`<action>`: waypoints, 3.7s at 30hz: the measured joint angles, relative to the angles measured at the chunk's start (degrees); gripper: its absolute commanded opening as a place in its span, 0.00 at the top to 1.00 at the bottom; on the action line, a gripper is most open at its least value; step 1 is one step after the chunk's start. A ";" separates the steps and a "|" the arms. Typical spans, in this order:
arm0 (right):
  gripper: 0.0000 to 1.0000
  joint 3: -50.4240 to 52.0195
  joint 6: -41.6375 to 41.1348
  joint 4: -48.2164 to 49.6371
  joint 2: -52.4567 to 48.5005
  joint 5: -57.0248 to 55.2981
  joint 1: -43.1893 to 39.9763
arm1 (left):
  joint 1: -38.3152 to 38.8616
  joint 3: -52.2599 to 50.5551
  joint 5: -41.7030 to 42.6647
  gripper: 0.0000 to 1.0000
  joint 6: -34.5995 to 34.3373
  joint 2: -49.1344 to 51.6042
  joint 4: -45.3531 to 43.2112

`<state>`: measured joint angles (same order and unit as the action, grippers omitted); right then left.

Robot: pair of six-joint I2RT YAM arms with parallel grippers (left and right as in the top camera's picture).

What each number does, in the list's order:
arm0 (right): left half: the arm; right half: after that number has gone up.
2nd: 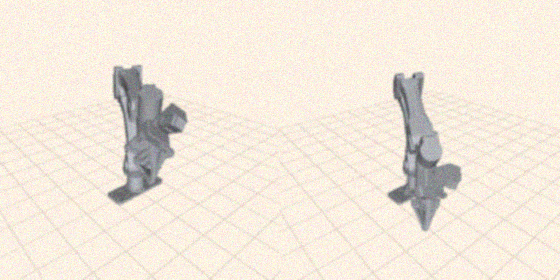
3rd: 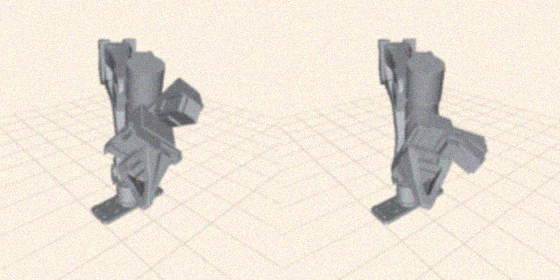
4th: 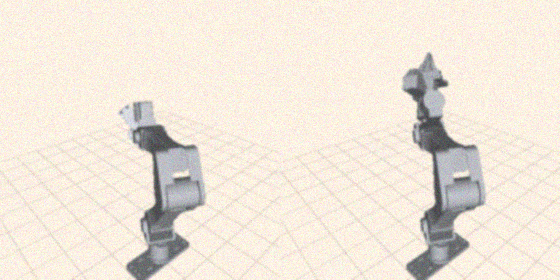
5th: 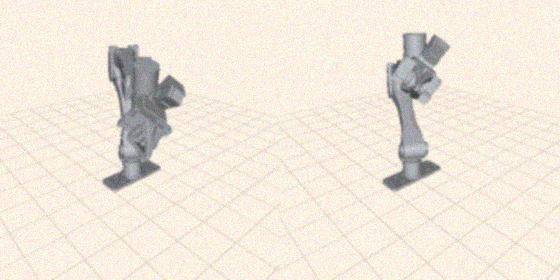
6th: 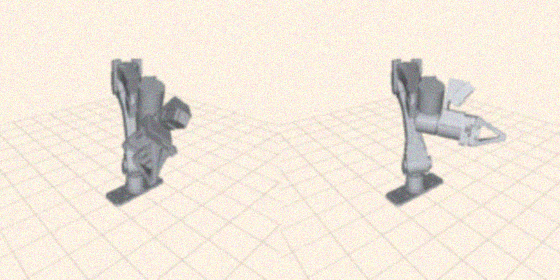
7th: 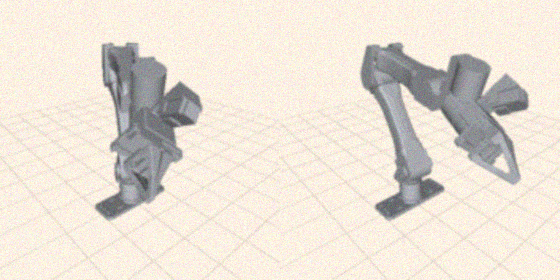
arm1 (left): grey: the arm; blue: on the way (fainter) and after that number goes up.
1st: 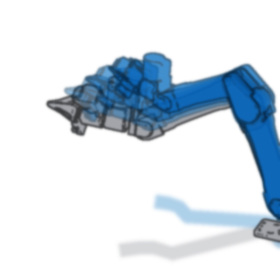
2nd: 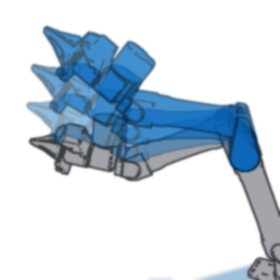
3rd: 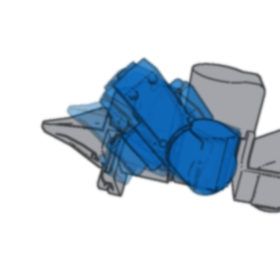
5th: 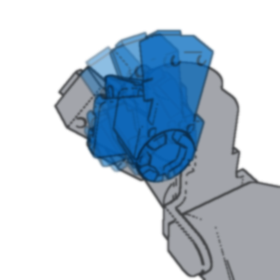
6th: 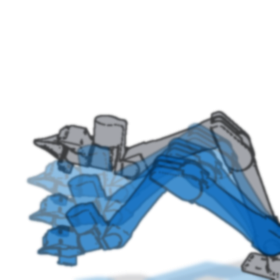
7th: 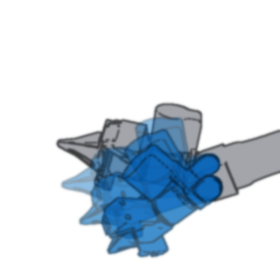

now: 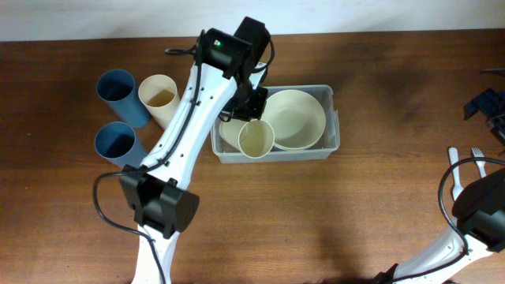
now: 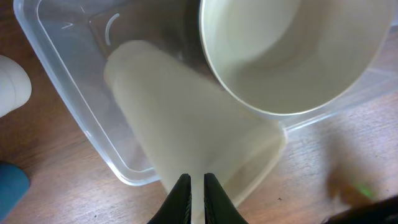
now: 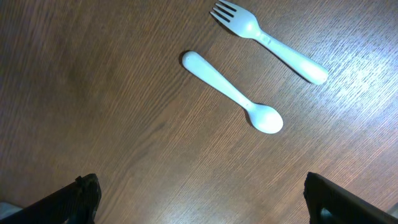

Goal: Pack container

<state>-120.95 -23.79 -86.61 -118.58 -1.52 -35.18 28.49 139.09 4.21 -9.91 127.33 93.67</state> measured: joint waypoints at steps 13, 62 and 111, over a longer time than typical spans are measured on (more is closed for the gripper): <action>0.01 0.00 0.02 -0.02 0.00 0.00 0.00 | -0.07 0.00 -1.51 0.94 0.00 0.66 -0.04; 0.01 0.00 0.00 -0.02 0.00 0.00 0.00 | 5.16 -1.31 -9.75 0.66 13.99 -2.84 2.97; 0.01 0.00 0.00 -0.02 0.00 0.00 0.00 | 0.42 -12.68 -11.65 0.98 18.91 -2.93 -8.57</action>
<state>-120.95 -23.79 -86.63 -118.58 -1.52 -35.18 28.91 126.41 -7.44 8.99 124.40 85.10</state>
